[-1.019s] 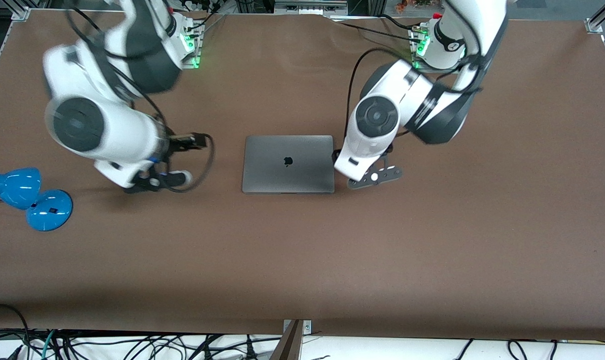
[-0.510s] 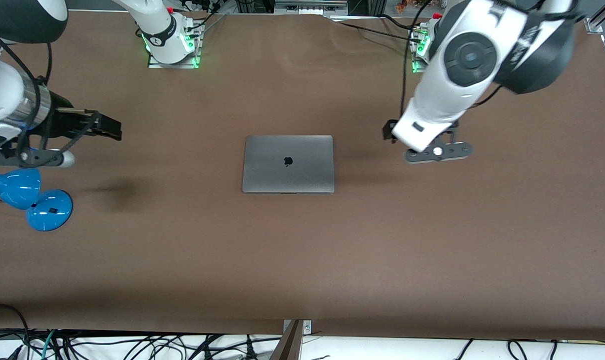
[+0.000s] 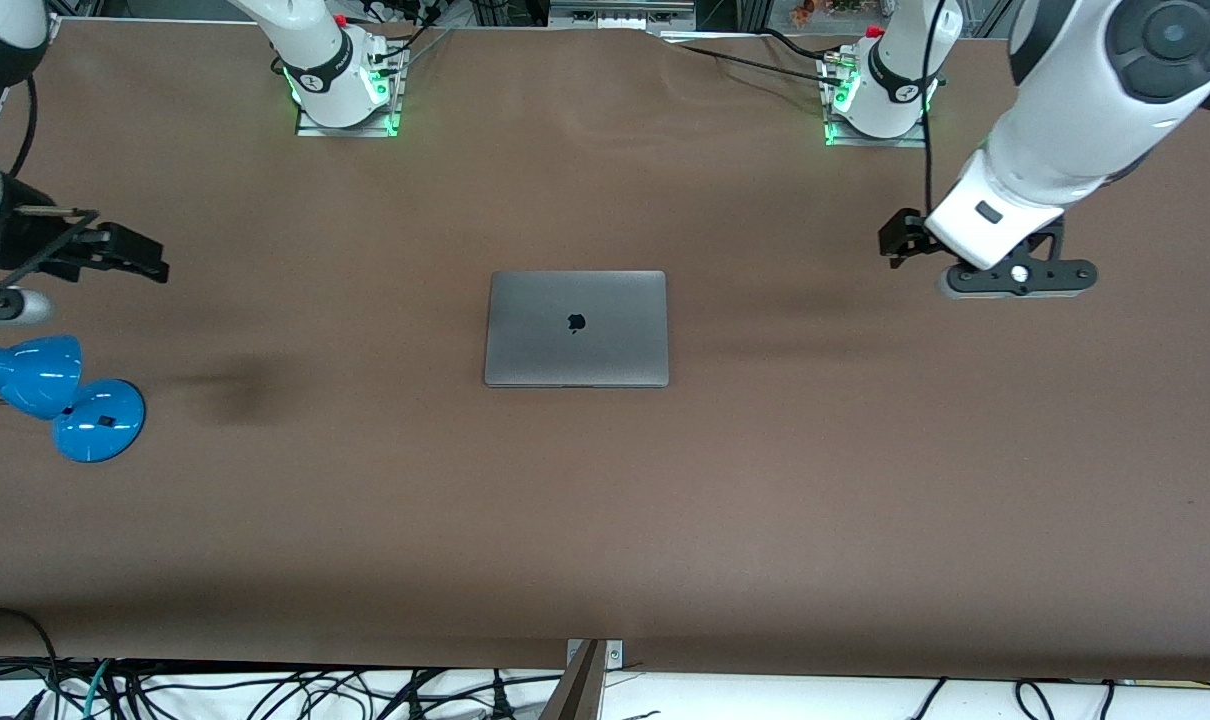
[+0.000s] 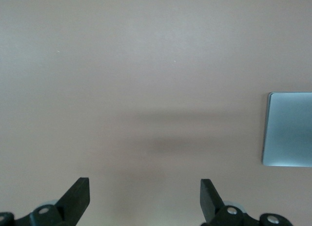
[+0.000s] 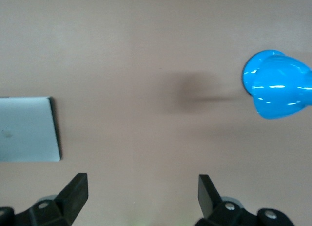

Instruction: Close laptop with both arms from behind

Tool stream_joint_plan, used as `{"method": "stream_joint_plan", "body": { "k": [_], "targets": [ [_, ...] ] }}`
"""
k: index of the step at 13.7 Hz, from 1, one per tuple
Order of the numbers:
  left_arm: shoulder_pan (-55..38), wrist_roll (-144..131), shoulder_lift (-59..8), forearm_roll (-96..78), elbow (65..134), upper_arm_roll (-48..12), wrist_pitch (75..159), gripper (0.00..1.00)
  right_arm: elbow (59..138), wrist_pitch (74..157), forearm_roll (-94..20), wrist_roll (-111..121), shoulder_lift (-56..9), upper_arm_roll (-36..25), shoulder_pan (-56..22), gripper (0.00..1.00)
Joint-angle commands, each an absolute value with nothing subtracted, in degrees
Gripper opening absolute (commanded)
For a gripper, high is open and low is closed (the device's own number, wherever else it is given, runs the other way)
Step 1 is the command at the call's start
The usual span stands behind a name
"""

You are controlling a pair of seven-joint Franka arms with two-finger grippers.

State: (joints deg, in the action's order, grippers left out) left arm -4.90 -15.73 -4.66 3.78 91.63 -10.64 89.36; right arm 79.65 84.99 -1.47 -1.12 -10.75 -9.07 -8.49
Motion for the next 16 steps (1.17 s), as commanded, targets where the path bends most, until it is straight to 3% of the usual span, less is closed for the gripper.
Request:
{"method": "stream_joint_plan", "body": {
  "k": [1,5,16],
  "targets": [
    [-5.4,-7.5,-1.8,4.0,93.6,-6.7,89.7,1.0,86.6,90.2,-0.9,-0.7,-5.7,-7.9,-6.7,1.0],
    [-9.0,-0.2,0.7,-2.1,93.5,2.8,89.0,1.0,87.2,89.9,-0.5,-0.8,-5.3,-7.9,-6.7,1.0],
    [-6.7,0.0,1.6,-1.0,91.8,1.5,84.1,1.0,87.5,86.4,-0.4,-1.5,-3.3,-5.5,-6.7,1.0]
  ]
}}
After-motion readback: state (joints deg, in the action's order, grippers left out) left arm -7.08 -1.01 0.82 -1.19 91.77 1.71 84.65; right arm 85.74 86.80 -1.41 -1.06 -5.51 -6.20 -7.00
